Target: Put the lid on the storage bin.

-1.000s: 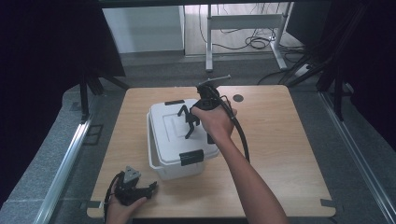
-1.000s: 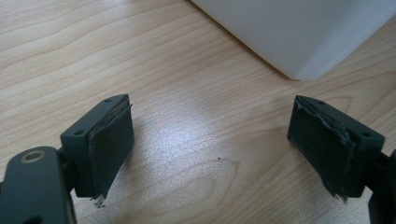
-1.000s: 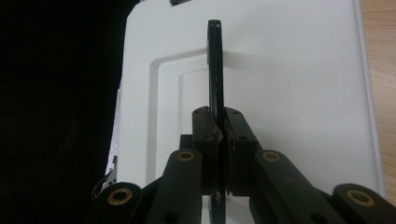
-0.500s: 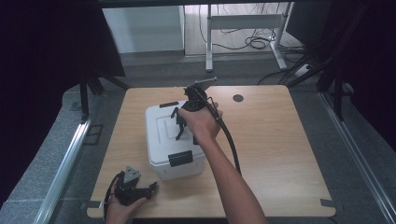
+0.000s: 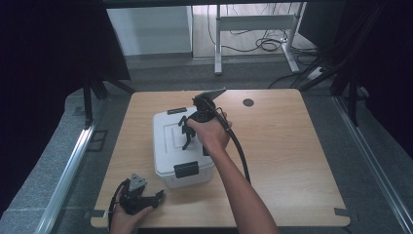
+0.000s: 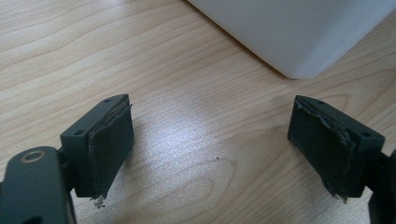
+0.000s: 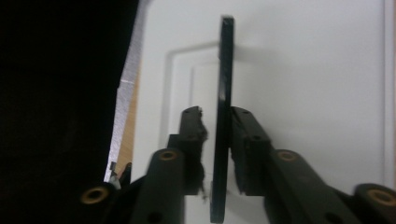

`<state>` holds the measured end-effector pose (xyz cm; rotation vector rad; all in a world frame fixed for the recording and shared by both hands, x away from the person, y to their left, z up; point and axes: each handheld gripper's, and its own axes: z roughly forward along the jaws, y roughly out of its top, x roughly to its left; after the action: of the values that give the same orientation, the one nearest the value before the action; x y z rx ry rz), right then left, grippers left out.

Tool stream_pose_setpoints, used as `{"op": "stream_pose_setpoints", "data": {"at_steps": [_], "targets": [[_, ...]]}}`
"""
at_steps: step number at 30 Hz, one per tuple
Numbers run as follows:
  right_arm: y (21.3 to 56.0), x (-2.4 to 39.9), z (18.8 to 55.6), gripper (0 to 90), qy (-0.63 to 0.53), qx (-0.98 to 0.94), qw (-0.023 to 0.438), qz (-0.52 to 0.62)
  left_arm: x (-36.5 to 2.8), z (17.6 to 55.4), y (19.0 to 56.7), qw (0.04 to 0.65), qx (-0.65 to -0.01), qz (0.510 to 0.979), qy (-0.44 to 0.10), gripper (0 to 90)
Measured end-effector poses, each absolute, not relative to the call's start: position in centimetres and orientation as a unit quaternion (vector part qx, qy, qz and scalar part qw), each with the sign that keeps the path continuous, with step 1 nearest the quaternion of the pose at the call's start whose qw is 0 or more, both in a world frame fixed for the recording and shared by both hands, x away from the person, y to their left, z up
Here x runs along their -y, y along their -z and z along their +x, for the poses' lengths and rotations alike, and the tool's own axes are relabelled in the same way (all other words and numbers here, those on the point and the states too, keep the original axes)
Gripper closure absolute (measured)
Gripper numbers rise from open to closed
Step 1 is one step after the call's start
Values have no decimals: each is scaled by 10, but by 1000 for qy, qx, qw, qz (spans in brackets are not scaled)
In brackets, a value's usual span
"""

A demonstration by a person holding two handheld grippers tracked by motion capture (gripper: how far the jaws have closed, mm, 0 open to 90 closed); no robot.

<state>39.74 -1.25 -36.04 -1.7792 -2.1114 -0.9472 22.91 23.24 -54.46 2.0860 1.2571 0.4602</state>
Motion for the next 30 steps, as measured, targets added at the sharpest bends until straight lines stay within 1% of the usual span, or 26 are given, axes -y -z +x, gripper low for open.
{"op": "stream_pose_setpoints", "data": {"at_steps": [1,2,3,4,5,6,7,11,14,17,18,19,20,21,27,28,30], "targets": [[357,15,396,662,338,720,107,-596,-232,229,545,326,-479,796,-176,143],[354,18,395,585,354,719,102,-589,-233,229,545,326,-479,796,-176,143],[352,22,393,538,372,719,93,-580,-232,229,545,326,-479,796,-175,143],[349,26,391,509,385,721,84,-570,-232,229,545,326,-479,796,-175,143],[349,26,391,509,385,721,84,-570,-232,229,545,326,-479,796,-175,143],[345,30,388,477,396,720,80,-564,-233,229,545,326,-478,797,-175,143],[341,40,384,425,419,718,69,-552,-233,230,544,324,-477,798,-175,142],[339,56,376,406,442,720,52,-533,-233,230,544,324,-477,798,-175,142],[340,78,365,380,467,721,34,-511,-233,230,544,324,-477,798,-174,142],[345,95,355,373,483,718,30,-500,-233,230,544,325,-478,797,-175,141],[345,95,355,373,483,718,30,-500,-233,230,544,325,-478,797,-175,141],[350,108,349,370,490,717,28,-495,-233,230,544,325,-478,797,-175,142],[350,108,349,370,490,717,28,-495,-233,230,544,325,-478,797,-175,142],[356,121,344,367,498,710,28,-497,-233,230,544,325,-478,797,-175,142],[375,164,326,348,519,691,26,-502,-232,229,545,327,-479,796,-175,142],[375,164,326,348,519,691,26,-502,-232,229,545,327,-479,796,-175,142],[382,178,321,347,525,683,26,-508,-232,229,545,327,-479,796,-175,142]]}}
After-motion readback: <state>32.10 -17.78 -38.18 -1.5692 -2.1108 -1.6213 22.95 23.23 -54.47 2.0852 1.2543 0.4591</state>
